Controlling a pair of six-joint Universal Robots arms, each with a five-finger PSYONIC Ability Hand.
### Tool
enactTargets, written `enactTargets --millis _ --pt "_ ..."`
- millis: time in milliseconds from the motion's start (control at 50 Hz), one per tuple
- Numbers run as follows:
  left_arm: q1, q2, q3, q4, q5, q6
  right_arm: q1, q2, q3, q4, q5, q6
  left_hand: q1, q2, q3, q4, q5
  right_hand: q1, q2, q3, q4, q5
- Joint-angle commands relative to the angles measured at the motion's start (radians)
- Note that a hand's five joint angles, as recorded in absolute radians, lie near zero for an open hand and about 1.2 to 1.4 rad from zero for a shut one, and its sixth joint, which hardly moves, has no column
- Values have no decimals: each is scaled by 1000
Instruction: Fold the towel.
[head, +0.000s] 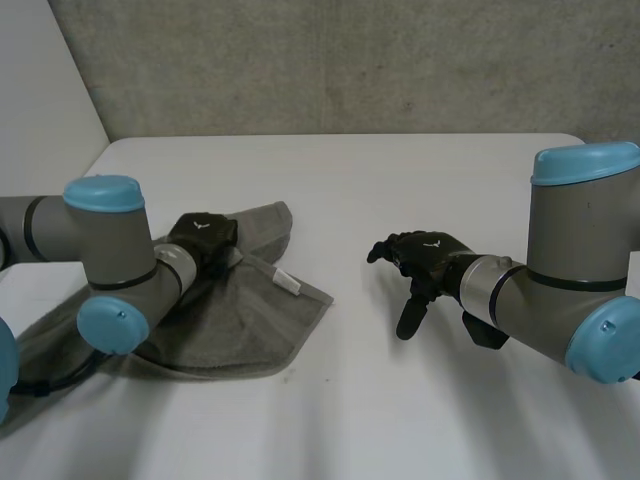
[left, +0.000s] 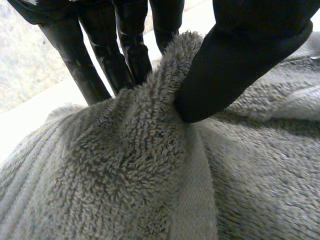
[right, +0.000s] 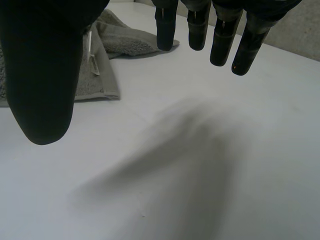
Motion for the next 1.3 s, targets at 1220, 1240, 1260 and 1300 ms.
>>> enactTargets --millis 1220,1240,1260,1300 --pt "-270 987 -148 -84 -107 60 183 216 -637 -266 -99 375 290 279 280 280 288 1184 1161 1182 1161 1169" --pt "-269 987 -148 -84 -107 60 148 155 -622 -281 -27 319 290 279 280 280 288 1184 1161 1182 1161 1169" --pt "-237 979 -147 -63 -109 55 110 95 -589 -307 37 254 290 279 280 280 288 1184 1161 1182 1161 1169" --pt "-206 973 -147 -38 -109 52 86 29 -543 -344 86 199 290 279 280 280 288 1184 1161 1182 1161 1169"
